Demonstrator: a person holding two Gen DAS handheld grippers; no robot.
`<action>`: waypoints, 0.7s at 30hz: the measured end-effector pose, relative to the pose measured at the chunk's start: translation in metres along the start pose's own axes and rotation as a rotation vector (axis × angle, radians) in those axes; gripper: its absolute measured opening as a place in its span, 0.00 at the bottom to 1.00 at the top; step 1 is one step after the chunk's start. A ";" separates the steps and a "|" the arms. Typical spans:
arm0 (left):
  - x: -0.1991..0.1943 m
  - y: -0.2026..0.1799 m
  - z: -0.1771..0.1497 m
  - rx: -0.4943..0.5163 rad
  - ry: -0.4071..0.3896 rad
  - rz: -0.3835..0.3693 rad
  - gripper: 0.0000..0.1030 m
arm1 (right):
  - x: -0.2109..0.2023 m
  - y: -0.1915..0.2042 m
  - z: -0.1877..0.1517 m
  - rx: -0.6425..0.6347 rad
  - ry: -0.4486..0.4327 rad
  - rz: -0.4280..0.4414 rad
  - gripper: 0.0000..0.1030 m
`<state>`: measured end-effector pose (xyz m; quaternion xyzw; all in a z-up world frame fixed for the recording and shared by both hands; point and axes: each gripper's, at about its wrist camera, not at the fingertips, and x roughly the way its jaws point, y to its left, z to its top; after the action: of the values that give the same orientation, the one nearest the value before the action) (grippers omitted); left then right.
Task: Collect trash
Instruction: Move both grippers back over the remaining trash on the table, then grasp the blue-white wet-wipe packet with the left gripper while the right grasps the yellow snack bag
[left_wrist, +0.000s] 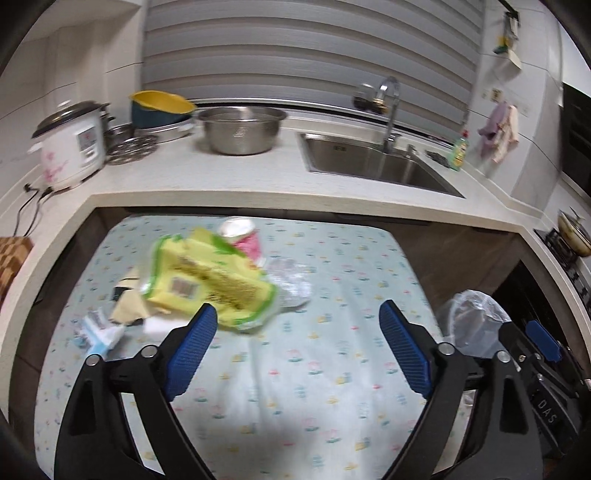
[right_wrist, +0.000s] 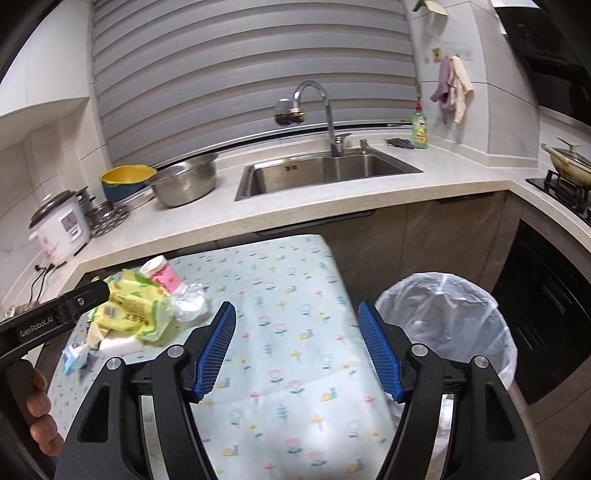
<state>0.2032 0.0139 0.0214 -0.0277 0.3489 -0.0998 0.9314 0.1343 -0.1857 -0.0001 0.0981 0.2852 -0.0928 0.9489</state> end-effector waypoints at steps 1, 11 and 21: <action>-0.001 0.010 -0.001 -0.011 0.001 0.014 0.84 | 0.001 0.009 -0.001 -0.010 0.003 0.008 0.64; -0.002 0.107 -0.015 -0.129 0.039 0.139 0.85 | 0.017 0.083 -0.012 -0.095 0.042 0.086 0.64; -0.001 0.177 -0.026 -0.202 0.066 0.219 0.85 | 0.042 0.143 -0.020 -0.162 0.085 0.146 0.64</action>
<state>0.2153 0.1875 -0.0192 -0.0797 0.3884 0.0373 0.9173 0.1914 -0.0483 -0.0205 0.0454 0.3240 0.0041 0.9449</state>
